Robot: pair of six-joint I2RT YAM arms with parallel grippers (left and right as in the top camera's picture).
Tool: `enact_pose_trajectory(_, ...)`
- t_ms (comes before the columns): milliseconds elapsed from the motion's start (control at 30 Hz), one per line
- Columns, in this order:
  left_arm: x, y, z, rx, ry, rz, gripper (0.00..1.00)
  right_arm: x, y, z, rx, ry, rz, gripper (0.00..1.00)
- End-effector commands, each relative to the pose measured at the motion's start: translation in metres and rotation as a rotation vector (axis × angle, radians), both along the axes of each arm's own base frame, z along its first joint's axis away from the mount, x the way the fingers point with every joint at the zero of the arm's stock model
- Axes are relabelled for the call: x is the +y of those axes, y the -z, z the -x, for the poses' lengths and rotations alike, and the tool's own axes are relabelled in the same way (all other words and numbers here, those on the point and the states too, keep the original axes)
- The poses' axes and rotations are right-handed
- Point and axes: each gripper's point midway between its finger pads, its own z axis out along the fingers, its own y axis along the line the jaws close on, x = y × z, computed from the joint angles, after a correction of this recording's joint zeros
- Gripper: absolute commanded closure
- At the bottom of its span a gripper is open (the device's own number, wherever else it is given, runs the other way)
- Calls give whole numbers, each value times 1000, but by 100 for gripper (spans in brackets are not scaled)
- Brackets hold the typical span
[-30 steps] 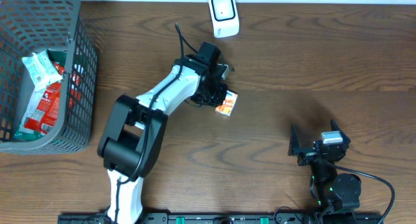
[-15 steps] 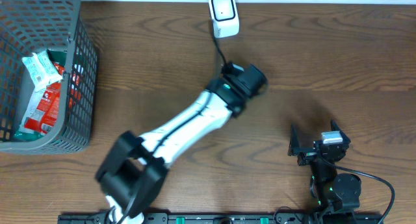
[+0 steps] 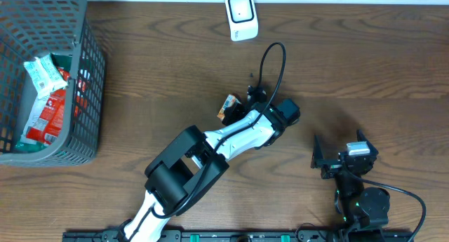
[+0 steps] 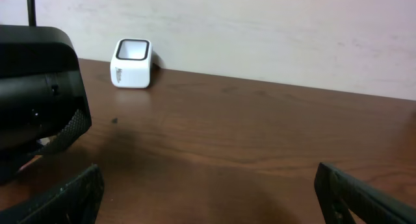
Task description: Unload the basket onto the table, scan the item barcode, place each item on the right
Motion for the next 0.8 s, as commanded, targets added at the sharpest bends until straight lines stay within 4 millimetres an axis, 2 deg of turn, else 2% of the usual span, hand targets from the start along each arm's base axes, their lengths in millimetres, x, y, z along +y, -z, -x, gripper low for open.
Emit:
enact_pose_trajectory(0, 0, 3, 1, -5, -17, 12, 93, -1, 0, 0, 0, 7, 6, 1)
enact_pose_trajectory(200, -6, 13, 9, 58, -17, 62, 91, -1, 0, 0, 0, 7, 6, 1)
enact_pose_trajectory(267, -7, 12, 9, 60, -16, 70, 83, -1, 0, 0, 0, 7, 6, 1)
enact_pose_trajectory(300, -8, 10, 9, 58, -16, 73, 83, -1, 0, 0, 0, 7, 6, 1)
enact_pose_trajectory(367, -9, 7, 9, 55, -14, 84, 73, -1, 0, 0, 0, 7, 6, 1)
enact_pose_trajectory(567, -17, -3, 12, 65, -10, 154, 67, -1, 0, 0, 0, 7, 6, 1)
enact_pose_trajectory(767, -29, -9, 14, 84, -1, 237, 66, -1, 0, 0, 0, 7, 6, 1)
